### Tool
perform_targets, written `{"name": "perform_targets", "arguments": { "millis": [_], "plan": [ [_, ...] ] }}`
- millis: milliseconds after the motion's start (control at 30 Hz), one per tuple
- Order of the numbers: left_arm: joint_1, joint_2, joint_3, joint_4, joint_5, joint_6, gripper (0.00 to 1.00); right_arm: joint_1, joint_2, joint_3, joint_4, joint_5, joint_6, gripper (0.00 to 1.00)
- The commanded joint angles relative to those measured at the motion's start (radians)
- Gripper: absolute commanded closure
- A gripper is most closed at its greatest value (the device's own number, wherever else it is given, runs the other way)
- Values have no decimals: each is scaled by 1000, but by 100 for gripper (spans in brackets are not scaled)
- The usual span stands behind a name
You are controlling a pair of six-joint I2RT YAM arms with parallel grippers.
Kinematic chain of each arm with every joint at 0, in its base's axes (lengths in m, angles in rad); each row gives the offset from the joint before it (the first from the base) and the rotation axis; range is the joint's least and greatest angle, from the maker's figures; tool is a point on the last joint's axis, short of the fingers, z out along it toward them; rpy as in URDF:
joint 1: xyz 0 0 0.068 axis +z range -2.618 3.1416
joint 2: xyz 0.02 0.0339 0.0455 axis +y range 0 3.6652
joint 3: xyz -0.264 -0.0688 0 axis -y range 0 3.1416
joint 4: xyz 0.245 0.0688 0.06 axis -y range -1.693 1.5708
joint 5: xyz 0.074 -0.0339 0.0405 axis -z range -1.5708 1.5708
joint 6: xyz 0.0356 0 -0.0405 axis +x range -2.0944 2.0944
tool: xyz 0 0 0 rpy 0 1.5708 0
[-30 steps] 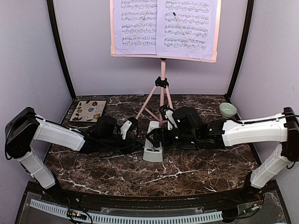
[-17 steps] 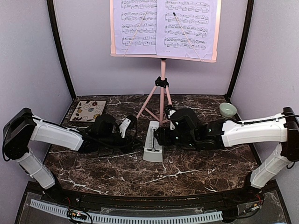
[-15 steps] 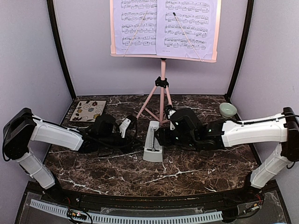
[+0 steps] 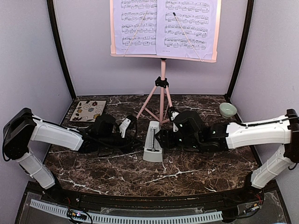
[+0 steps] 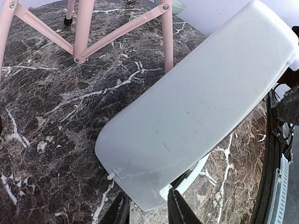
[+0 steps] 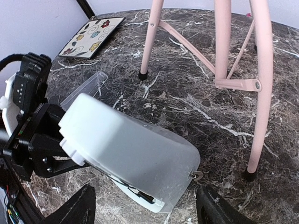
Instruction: Set up the instrument practice props
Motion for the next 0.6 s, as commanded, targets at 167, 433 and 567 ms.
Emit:
{"name": "perform_targets", "arguments": {
  "millis": [167,433,567],
  "plan": [
    [-2,-30,2,0,-3,-11,70,31,64,68,31,68,20,26],
    [-1,-40,-6,-6,-11,-9,70,32,52,47,19,128,43,41],
    [-1,-36,-5,-1,-9,-8,70,32,26,22,19,128,41,52]
  ]
}}
